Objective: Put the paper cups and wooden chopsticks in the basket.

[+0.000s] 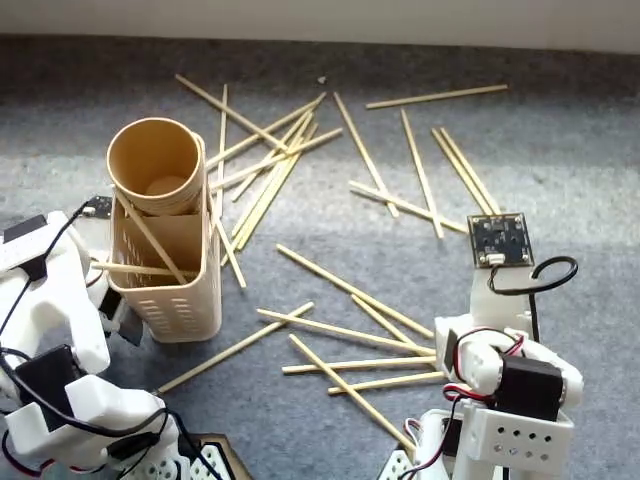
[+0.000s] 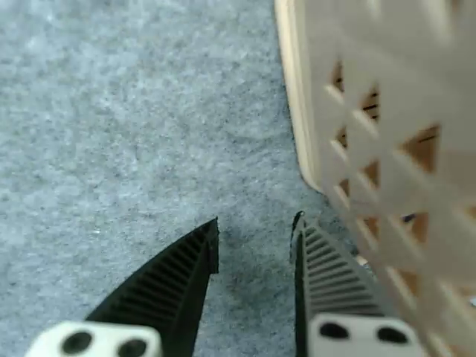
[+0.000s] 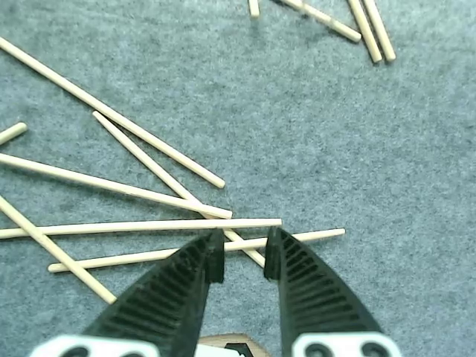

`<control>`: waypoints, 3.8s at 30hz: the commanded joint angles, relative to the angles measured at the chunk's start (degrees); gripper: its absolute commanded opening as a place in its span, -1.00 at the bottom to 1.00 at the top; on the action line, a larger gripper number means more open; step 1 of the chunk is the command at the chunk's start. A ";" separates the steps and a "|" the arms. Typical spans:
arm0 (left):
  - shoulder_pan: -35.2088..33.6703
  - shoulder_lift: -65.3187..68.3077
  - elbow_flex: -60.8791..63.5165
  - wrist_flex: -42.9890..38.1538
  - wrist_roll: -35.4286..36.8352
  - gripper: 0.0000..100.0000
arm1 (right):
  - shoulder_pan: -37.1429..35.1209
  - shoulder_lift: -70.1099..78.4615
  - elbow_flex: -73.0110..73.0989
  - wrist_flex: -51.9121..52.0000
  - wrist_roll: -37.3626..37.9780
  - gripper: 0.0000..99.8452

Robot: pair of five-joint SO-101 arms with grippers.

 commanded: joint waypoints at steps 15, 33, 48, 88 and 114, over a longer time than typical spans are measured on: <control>0.75 -0.92 -0.40 -8.35 0.09 -0.66 | -0.40 0.48 -0.31 -0.75 0.70 -0.78; -8.57 -1.01 -42.42 -4.48 34.64 -0.65 | -0.40 1.01 -1.71 -2.42 0.88 -0.78; 3.56 -14.73 -86.37 23.12 33.76 -0.66 | -3.38 20.79 -21.32 -0.75 0.88 -0.78; 7.96 -25.89 -47.60 10.37 19.87 -0.62 | -15.08 22.55 3.47 -23.43 10.37 -0.78; 14.46 8.22 -65.45 15.30 27.60 -0.41 | -13.14 22.55 15.43 -33.63 9.14 -0.78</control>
